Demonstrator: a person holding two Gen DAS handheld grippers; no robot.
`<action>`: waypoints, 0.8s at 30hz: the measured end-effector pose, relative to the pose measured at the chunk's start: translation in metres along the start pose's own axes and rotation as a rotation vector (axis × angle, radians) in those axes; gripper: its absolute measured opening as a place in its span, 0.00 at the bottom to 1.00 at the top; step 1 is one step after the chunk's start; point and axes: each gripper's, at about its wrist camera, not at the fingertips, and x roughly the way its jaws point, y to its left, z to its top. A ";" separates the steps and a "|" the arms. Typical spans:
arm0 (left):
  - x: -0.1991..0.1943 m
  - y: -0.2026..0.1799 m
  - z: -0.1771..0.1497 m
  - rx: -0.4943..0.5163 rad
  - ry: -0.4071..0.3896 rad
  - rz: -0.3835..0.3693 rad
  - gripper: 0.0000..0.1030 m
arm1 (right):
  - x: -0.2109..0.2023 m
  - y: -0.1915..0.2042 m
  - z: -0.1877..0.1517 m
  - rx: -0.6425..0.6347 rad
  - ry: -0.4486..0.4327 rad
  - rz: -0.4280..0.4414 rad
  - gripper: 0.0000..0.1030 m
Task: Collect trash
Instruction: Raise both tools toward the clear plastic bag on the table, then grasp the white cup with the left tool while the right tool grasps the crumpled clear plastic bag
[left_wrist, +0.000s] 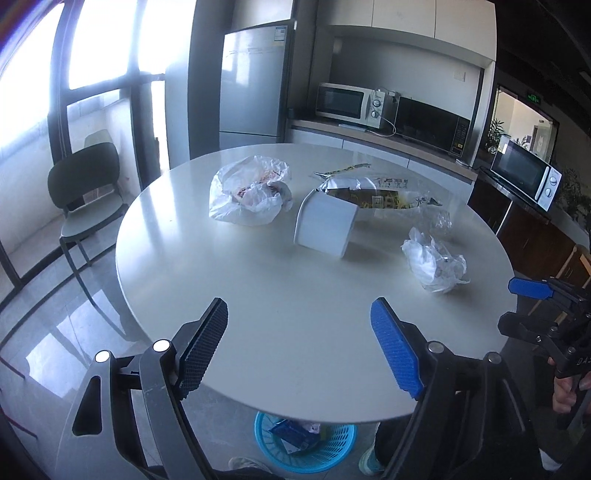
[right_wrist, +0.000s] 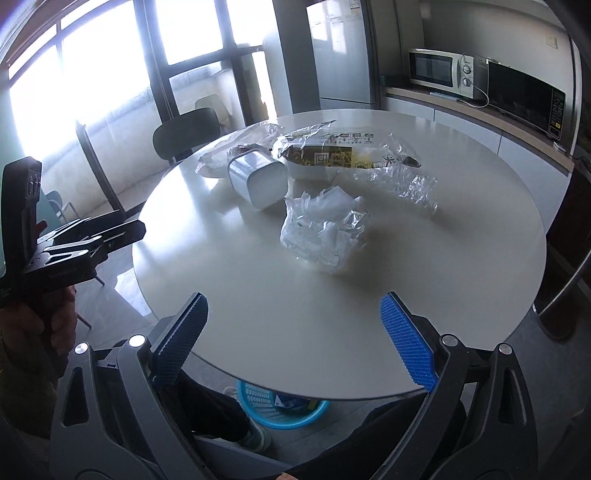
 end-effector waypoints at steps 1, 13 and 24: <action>0.007 0.000 0.004 0.010 0.004 -0.001 0.77 | 0.004 -0.002 0.003 0.001 0.000 -0.005 0.87; 0.081 -0.009 0.046 0.124 0.088 -0.089 0.80 | 0.052 -0.011 0.034 -0.011 0.037 -0.031 0.81; 0.125 -0.015 0.073 0.219 0.155 -0.206 0.81 | 0.074 -0.020 0.044 -0.016 0.099 -0.025 0.58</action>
